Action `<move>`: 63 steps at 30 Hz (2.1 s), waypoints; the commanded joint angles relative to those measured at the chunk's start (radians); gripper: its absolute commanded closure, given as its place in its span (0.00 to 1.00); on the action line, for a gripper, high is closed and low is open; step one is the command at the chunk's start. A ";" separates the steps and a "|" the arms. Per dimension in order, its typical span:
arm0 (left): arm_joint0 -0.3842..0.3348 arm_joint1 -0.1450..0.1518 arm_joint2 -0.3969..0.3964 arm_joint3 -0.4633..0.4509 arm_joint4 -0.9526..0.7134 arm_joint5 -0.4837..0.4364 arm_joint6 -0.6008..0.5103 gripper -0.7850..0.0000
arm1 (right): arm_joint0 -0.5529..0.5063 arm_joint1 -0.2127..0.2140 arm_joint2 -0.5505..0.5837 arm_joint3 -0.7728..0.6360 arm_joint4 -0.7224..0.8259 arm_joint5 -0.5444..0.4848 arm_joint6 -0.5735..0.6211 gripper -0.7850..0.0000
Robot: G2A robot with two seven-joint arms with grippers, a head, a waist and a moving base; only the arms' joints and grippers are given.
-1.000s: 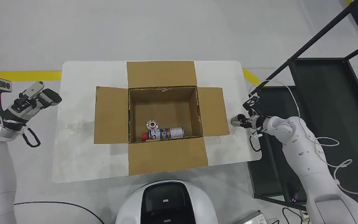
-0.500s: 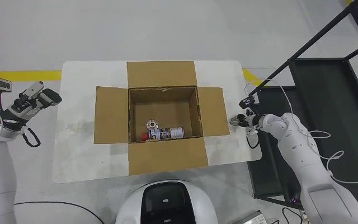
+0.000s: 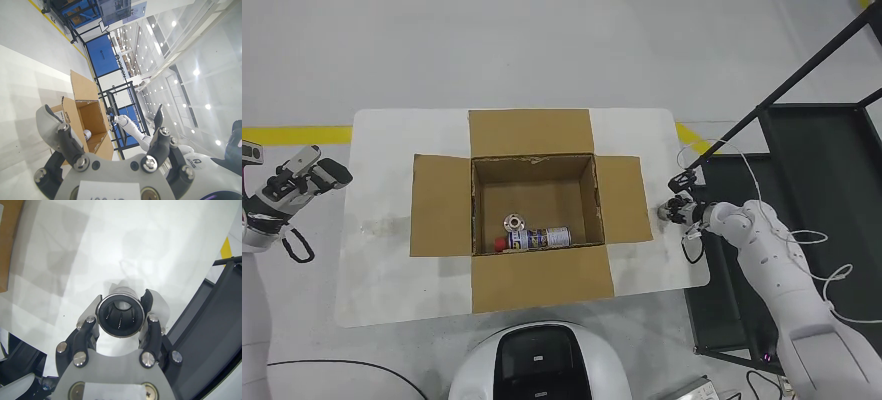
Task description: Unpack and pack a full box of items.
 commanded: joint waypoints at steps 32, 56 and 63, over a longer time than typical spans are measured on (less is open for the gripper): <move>0.000 0.000 0.000 0.000 0.000 0.000 0.000 0.00 | -0.013 0.042 -0.064 -0.929 0.057 -0.064 0.211 1.00; 0.000 0.000 0.000 0.000 0.000 0.000 0.000 0.00 | 0.477 -0.231 -0.742 -0.282 0.081 -0.010 0.242 1.00; 0.000 0.000 0.000 0.000 0.000 0.000 0.000 0.00 | 0.505 -0.274 -0.784 -0.179 0.052 -0.016 0.226 0.31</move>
